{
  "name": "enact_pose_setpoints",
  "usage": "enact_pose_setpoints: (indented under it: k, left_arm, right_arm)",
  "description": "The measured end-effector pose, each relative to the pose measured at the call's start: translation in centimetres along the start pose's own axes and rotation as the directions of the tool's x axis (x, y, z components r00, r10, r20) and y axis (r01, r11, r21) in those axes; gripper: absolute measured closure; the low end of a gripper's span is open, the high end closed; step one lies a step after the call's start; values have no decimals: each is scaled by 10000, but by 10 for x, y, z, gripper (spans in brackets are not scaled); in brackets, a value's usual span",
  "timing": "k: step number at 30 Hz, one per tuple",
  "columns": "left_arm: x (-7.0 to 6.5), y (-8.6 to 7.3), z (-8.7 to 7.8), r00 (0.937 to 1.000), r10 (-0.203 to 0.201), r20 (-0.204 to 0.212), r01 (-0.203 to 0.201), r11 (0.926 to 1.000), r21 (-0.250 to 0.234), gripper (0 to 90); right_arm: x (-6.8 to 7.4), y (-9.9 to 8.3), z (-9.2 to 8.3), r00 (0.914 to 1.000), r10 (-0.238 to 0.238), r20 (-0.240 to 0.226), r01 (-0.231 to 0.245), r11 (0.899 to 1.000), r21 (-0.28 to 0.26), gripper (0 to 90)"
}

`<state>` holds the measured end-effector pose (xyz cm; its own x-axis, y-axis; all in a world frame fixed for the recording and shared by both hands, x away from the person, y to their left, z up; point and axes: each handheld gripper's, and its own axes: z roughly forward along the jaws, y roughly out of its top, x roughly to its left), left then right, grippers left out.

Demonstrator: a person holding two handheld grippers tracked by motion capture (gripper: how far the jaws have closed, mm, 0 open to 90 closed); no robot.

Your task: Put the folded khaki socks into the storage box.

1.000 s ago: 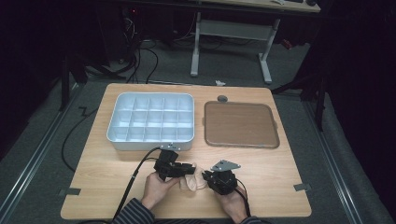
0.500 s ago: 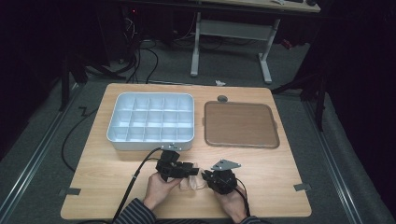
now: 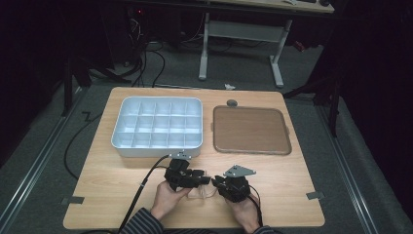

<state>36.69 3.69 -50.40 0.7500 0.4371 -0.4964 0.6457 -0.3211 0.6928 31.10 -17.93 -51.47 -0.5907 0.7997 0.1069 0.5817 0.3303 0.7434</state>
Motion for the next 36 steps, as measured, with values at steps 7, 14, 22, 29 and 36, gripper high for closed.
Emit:
enact_pose_setpoints:
  k: [7,14,22,29,36]
  left_arm:
    - [-5,0,-16,9981,467,-403,-475,9987,-177,514]
    - [-7,-4,-43,9915,547,-1179,-631,9956,-686,506]
    - [3,-25,-40,9784,270,-2052,-273,9996,14,481]
    - [2,-32,-31,9639,273,-2650,-160,9989,446,461]
    - [1,-37,-28,9511,504,-3048,-295,9969,728,455]
  right_arm:
    - [-4,-5,-15,9998,104,141,-101,9997,-213,767]
    - [1,-3,-33,9999,-88,146,93,9993,-370,770]
    - [23,11,-41,9951,-898,-405,886,9956,-305,818]
    - [51,22,-36,9828,-1511,-1060,1474,9882,-421,830]
    - [60,29,-11,9822,-1546,-1064,1528,9879,-253,829]
